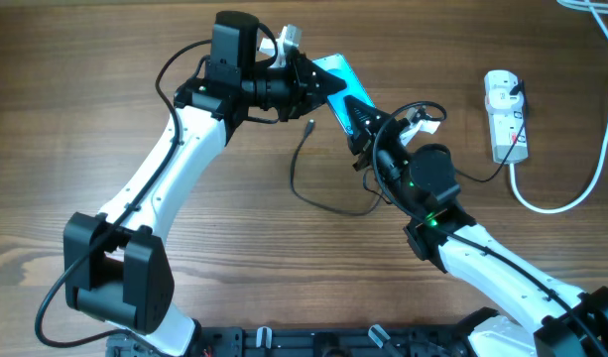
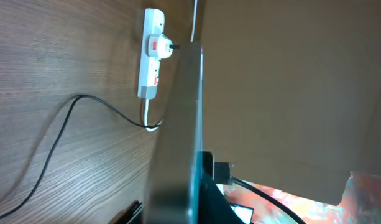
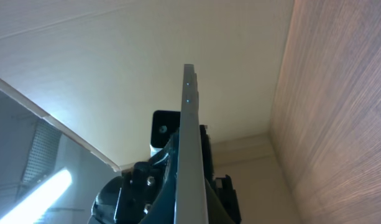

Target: Plug charger to phone and switch on socket

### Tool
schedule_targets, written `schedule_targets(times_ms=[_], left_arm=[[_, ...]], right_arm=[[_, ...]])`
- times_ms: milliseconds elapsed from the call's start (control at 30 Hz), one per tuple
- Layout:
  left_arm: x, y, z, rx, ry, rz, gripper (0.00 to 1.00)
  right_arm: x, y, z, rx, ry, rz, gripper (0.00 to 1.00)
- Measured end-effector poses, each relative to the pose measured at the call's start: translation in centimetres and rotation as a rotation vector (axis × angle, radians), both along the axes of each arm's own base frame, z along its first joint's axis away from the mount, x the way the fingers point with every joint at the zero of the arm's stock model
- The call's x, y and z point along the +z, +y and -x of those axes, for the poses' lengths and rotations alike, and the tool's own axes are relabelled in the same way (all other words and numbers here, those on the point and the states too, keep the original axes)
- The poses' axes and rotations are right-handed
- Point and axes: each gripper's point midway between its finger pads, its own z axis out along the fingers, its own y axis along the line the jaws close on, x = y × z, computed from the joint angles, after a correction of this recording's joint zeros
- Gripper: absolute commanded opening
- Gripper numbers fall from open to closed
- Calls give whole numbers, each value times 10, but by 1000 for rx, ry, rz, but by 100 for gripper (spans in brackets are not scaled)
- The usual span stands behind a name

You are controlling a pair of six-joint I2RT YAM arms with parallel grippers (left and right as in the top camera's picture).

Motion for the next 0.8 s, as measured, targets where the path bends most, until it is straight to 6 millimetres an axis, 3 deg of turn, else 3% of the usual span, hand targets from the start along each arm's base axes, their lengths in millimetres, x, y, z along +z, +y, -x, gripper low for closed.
schedule_targets(times_ms=[367,633,700,800], left_arm=[[0,0,0,9,25,7,4],[-2,4,-4,26,16,-9,4],[-4,11,-7,43,21,-16,4],[-9,26,-15,79,27,-34,4]], right_arm=[[0,0,0,1,8,-13,6],[1,1,0,5,1,-7,35],[0,1,0,5,2,-5,48],[-7,2,0,12,29,12,60]])
